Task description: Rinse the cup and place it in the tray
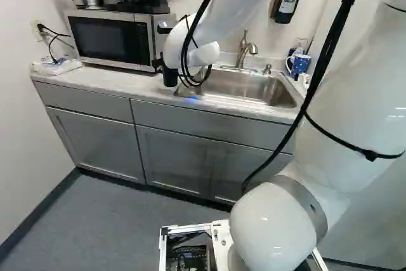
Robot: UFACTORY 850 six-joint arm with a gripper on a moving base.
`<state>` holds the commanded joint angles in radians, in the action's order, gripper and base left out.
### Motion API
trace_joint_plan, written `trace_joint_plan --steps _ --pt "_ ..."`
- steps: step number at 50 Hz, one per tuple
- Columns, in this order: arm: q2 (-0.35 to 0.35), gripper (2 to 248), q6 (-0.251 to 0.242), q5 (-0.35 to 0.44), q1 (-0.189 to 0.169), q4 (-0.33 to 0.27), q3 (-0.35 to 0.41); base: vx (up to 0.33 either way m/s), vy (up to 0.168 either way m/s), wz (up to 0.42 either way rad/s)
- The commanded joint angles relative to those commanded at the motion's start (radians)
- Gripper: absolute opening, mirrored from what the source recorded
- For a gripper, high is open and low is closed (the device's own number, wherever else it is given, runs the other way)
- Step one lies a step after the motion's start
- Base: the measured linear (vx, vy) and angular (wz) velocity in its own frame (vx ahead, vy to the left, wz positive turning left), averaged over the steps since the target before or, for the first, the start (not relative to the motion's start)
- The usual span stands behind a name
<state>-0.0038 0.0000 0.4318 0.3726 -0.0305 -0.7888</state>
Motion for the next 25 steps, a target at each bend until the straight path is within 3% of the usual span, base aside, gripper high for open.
trace_joint_plan --steps 25 --pt "-0.039 247 0.000 0.160 0.001 0.000 0.016 0.000 0.000 0.000"
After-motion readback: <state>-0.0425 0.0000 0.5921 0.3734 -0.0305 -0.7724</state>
